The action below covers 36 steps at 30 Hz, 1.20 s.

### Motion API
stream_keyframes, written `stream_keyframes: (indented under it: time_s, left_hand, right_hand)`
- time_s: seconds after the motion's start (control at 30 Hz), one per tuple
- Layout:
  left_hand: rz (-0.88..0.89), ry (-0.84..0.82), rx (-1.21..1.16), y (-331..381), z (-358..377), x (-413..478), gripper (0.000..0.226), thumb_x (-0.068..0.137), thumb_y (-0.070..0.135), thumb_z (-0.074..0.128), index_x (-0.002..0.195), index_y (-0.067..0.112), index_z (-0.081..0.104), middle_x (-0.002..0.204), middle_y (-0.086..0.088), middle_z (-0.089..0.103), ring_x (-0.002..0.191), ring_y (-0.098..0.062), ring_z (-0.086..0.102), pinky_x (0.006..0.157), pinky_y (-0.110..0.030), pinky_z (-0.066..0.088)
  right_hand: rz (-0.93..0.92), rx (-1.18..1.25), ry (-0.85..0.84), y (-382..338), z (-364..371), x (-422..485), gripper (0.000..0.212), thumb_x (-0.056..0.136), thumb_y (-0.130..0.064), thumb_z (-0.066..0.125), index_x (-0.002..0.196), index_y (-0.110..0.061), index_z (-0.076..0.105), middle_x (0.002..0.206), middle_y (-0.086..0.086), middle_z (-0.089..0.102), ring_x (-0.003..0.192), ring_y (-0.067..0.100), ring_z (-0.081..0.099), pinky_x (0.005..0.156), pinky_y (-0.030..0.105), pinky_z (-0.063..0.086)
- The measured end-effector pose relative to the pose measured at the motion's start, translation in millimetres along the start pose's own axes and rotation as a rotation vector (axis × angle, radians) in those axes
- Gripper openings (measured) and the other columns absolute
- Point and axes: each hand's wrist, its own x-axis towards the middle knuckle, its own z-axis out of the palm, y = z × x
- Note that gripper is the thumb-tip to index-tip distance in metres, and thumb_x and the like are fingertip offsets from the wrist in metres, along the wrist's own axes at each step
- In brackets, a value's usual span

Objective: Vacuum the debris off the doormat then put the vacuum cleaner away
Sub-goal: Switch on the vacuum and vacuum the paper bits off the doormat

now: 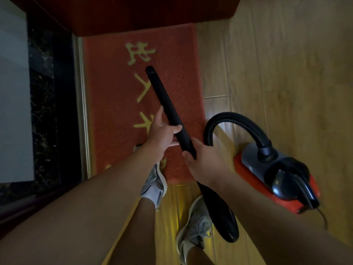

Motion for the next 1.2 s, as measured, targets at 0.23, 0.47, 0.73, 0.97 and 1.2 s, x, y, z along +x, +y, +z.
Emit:
stream_keyframes:
  time_s: [0.23,0.47,0.73,0.97,1.2]
  left_hand:
    - [0.077,0.039,0.019,-16.6,-1.1,-36.7,0.087,0.094,-0.004,0.065,0.159,0.04,0.026,0.117,-0.002,0.068,0.107,-0.023,0.069,0.08,-0.047,0.061]
    - [0.109,0.013,0.044,-33.4,-8.5,-51.9,0.085,0.096,0.001,0.067,0.159,0.04,0.025,0.113,0.003,0.07,0.094,-0.009,0.072,0.071,-0.035,0.063]
    - [0.046,-0.027,-0.093,-77.5,-13.5,-83.1,0.079,0.095,0.023,0.071,0.159,0.039,0.027,0.113,0.009,0.066,0.107,-0.027,0.072,0.093,-0.05,0.059]
    - [-0.03,-0.209,-0.096,-138.0,-16.0,-149.6,0.105,0.071,0.036,0.079,0.159,0.042,0.021,0.126,0.003,0.064,0.114,-0.017,0.066,0.096,-0.052,0.054]
    - [-0.071,-0.378,-0.12,-197.1,1.5,-198.3,0.085,0.086,0.01,0.078,0.153,0.031,0.029,0.113,-0.01,0.077,0.107,-0.026,0.073,0.093,-0.047,0.057]
  right_hand:
    - [-0.042,0.084,-0.007,10.7,7.7,-34.0,0.016,0.101,-0.031,0.054,0.116,-0.025,0.055,0.07,-0.005,0.06,0.057,0.011,0.058,0.049,0.026,0.042]
    - [-0.029,0.125,-0.008,15.9,17.4,-49.9,0.017,0.102,-0.032,0.055,0.117,-0.027,0.055,0.074,-0.004,0.062,0.059,0.011,0.059,0.049,0.023,0.04]
    - [0.064,0.166,0.081,32.2,21.9,-61.9,0.037,0.101,-0.034,0.056,0.137,-0.023,0.052,0.088,-0.016,0.06,0.074,0.001,0.061,0.056,0.019,0.046]
    - [0.013,0.117,0.173,35.2,23.9,-83.0,0.033,0.101,-0.034,0.058,0.13,-0.02,0.057,0.091,-0.013,0.06,0.075,0.0,0.058,0.062,0.021,0.046]
    - [0.033,0.182,0.248,28.8,31.9,-101.2,0.034,0.102,-0.033,0.057,0.132,-0.018,0.057,0.098,-0.008,0.062,0.088,0.013,0.062,0.076,0.029,0.05]
